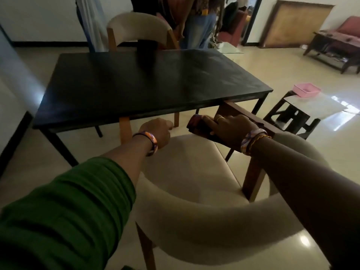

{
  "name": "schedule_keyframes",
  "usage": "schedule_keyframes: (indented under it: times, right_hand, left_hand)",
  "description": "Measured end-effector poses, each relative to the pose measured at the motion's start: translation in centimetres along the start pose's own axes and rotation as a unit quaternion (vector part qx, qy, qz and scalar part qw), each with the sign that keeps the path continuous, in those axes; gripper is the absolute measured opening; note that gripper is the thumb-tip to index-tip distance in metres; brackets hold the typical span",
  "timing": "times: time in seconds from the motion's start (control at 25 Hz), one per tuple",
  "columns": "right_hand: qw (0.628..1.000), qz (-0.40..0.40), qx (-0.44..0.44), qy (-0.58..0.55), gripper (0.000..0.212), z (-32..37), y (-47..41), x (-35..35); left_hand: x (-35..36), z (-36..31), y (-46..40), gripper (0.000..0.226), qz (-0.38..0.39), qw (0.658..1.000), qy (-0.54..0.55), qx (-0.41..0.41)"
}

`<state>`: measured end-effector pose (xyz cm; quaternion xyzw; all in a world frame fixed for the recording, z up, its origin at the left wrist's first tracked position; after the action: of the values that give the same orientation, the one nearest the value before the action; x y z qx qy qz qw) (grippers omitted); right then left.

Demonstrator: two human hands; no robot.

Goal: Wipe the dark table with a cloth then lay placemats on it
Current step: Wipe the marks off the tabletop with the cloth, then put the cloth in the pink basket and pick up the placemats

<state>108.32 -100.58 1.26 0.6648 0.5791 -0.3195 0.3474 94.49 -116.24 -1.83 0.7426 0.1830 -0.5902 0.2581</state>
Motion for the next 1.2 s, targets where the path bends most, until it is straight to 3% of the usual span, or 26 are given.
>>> schedule_keyframes:
  times: [0.4,0.6,0.96,1.08,1.12,1.2]
  right_hand:
    - [0.995,-0.058,-0.069,-0.032,0.056,-8.4,4.9,6.5]
    - [0.988,-0.103,-0.107,-0.030,0.055,-14.2,5.5,9.7]
    - [0.992,-0.067,-0.022,-0.100,0.058,-34.7,9.9,24.2]
    - [0.984,-0.056,0.039,-0.165,0.056,-42.0,11.3,30.5]
    - [0.976,-0.046,0.067,-0.204,0.054,-44.9,11.8,32.8]
    - [0.945,-0.016,0.111,-0.308,0.050,-50.5,12.6,37.1]
  left_hand:
    - [1.8,-10.4,-0.2,0.025,-0.051,0.996,0.042,-0.065]
    - [2.9,-14.9,-5.7,0.023,-0.061,0.989,0.062,-0.124]
    - [3.0,-37.1,-25.8,0.024,-0.014,0.998,0.058,-0.018]
    - [3.0,-45.6,-32.9,0.019,0.001,0.982,0.189,0.014]
    - [3.3,-48.9,-35.5,0.016,0.018,0.958,0.287,0.009]
    - [4.1,-55.0,-40.6,0.012,0.067,0.875,0.478,-0.026]
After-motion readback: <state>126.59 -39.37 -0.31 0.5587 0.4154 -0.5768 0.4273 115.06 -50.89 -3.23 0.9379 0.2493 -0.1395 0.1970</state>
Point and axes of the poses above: each hand's wrist, its own y-axis away from the middle knuckle, its own x-axis out of the palm, z = x × y, the point moved 2 cm from there along -y, towards the middle knuckle, and after that the axes turned 10 degrees about z, right-handed, at the moved point
